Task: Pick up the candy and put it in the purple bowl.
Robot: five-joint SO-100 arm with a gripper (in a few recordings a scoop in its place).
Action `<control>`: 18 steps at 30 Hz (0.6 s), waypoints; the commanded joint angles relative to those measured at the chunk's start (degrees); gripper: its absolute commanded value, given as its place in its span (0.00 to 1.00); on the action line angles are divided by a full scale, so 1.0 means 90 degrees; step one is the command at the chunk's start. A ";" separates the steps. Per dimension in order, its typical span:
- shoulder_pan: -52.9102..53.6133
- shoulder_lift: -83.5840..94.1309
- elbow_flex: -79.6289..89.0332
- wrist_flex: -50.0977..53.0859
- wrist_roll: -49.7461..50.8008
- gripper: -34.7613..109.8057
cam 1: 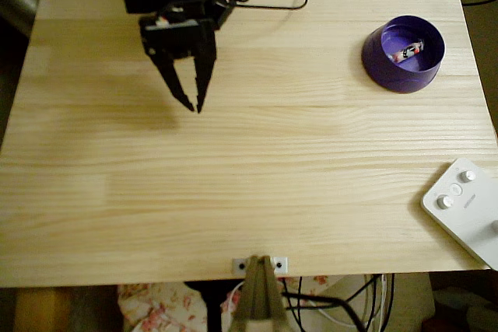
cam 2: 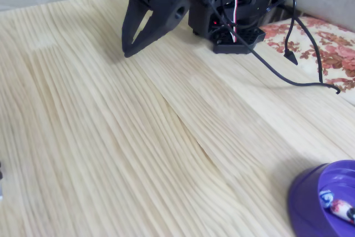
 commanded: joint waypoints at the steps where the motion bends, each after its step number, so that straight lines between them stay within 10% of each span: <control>1: 0.0010 0.0107 -0.0156 0.0137 -0.0117 0.24; 18: 0.0098 0.0107 -0.0156 0.0273 -0.0088 0.24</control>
